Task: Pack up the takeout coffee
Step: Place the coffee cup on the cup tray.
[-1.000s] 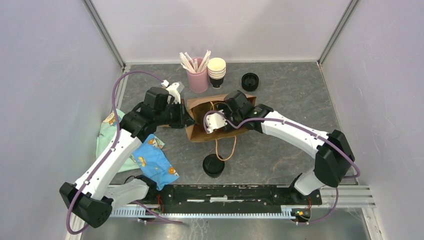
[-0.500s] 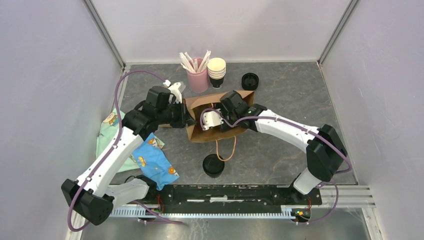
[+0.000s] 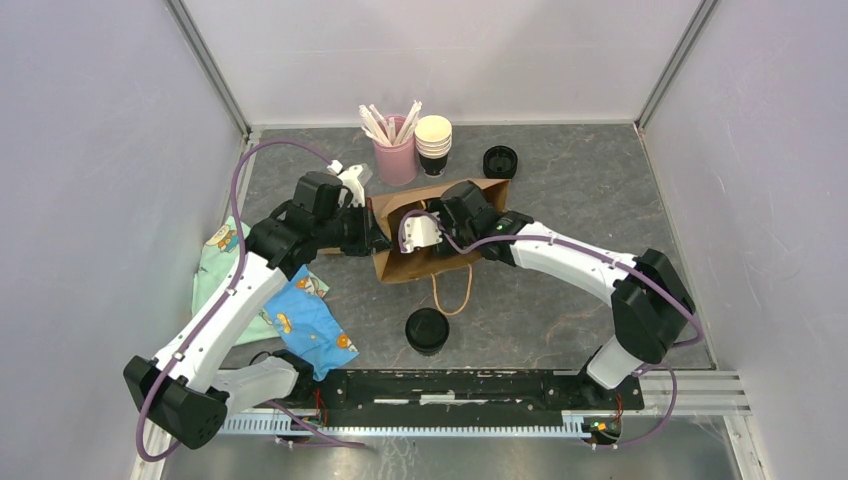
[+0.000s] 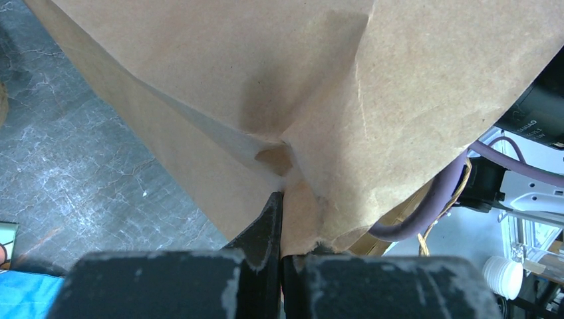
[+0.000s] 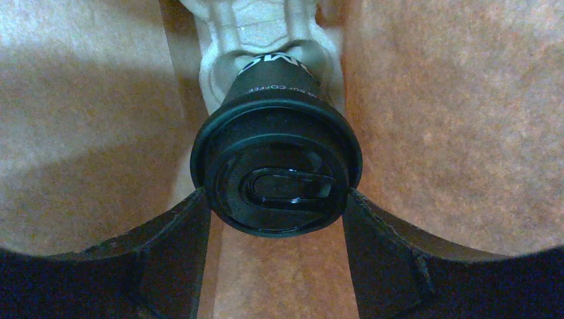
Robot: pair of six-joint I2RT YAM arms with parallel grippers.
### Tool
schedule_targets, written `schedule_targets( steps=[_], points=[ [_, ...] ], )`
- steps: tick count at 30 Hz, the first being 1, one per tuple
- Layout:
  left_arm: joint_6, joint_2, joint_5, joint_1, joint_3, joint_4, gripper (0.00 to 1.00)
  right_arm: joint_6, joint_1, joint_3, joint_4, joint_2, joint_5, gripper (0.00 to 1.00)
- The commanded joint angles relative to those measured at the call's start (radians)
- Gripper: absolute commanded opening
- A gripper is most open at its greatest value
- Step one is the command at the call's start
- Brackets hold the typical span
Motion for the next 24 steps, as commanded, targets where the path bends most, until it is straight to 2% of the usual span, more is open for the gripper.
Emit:
schedule_targets(
  steps=[1,16,24],
  points=[
    [0.014,-0.005,0.036,-0.003,0.035,-0.030,0.02,0.020,-0.005,-0.021,0.110,-0.033,0.024,0.00],
    [0.014,0.000,0.007,-0.002,0.038,-0.064,0.02,0.038,-0.004,-0.039,0.129,-0.068,0.030,0.00],
    [0.002,0.007,0.014,-0.003,0.052,-0.066,0.02,0.011,-0.005,-0.040,0.203,-0.049,0.005,0.00]
  ],
)
